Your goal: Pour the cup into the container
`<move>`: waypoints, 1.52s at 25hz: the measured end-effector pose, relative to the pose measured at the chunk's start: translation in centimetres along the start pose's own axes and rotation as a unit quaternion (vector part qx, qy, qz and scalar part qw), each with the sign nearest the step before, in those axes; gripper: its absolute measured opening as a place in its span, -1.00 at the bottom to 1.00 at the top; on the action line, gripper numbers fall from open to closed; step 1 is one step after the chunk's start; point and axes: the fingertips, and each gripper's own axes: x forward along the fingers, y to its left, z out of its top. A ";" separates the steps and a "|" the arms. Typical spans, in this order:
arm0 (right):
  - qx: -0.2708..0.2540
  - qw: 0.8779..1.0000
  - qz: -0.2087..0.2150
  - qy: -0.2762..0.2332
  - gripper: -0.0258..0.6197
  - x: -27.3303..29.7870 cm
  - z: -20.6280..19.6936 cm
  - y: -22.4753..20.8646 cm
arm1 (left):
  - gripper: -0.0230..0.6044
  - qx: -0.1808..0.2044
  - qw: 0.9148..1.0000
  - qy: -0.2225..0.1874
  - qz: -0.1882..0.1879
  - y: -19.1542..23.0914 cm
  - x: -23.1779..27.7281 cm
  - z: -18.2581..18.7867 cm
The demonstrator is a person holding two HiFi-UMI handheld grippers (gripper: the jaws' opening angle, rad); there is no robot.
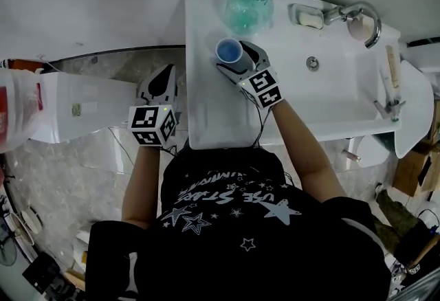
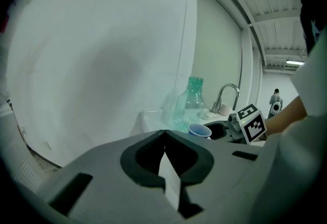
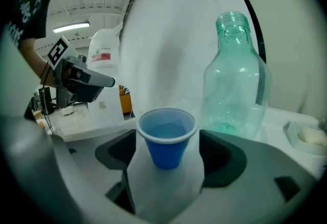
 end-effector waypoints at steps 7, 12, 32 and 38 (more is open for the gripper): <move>0.004 1.000 0.018 0.001 0.28 1.6 -0.2 0.1 | -0.89 -0.004 1.000 0.002 0.026 0.1 -0.8 -0.4; 0.006 1.000 0.024 0.003 0.22 2.2 -0.1 0.2 | -0.89 -0.007 0.999 0.005 0.033 0.5 -1.0 -0.8; 0.008 1.000 0.010 0.014 -0.02 1.8 -0.1 -0.1 | -0.89 -0.001 1.000 -0.008 0.010 0.7 -0.7 0.1; 0.015 1.000 -0.008 0.005 -0.04 -0.2 1.1 -0.8 | -0.89 0.006 1.000 -0.018 -0.007 0.3 -0.3 1.3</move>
